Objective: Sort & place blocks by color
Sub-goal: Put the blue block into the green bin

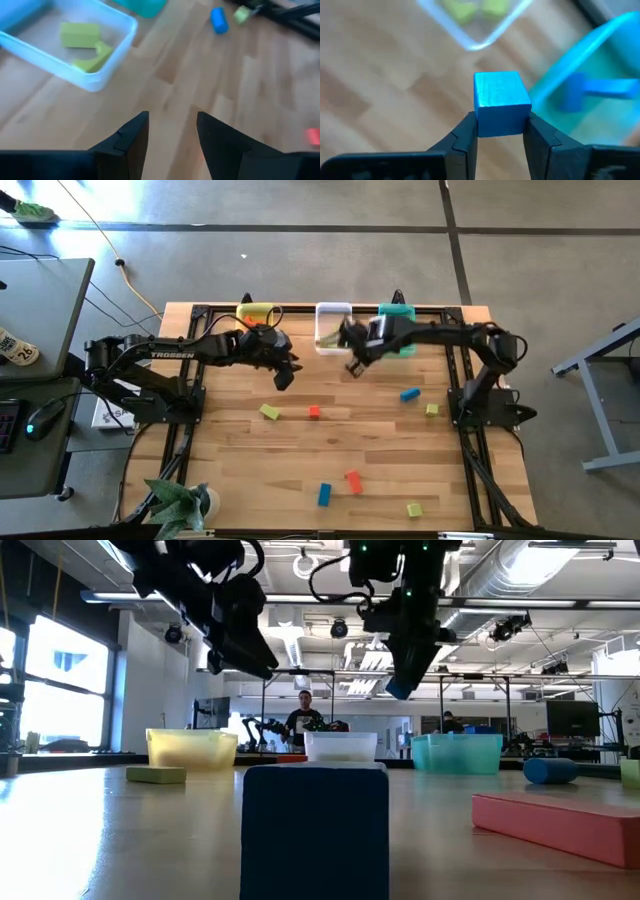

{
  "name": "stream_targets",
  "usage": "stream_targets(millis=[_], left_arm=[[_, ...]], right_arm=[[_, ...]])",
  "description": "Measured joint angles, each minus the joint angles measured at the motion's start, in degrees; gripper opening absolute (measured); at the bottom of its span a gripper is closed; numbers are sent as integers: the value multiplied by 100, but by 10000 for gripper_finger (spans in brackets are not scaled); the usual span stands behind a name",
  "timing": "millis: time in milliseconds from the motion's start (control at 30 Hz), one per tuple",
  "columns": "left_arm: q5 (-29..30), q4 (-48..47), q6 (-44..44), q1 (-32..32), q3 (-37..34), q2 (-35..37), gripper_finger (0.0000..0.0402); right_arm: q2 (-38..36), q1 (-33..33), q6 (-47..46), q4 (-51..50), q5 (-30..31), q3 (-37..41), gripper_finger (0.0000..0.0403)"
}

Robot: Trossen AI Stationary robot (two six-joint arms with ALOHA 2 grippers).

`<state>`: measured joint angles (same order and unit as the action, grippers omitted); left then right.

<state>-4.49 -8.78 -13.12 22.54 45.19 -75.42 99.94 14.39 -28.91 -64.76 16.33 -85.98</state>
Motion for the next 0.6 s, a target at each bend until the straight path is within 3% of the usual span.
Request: stream_targets(millis=[333, 600], left_arm=[[-55, 173, -324, -336, 0, 0, 156], [-2, 304, -324, -503, 0, 0, 156]], right_arm=[[0, 1708, 1052, -771, 11, -171, 93], [13, 2392, 1587, -617, -484, 483, 93]])
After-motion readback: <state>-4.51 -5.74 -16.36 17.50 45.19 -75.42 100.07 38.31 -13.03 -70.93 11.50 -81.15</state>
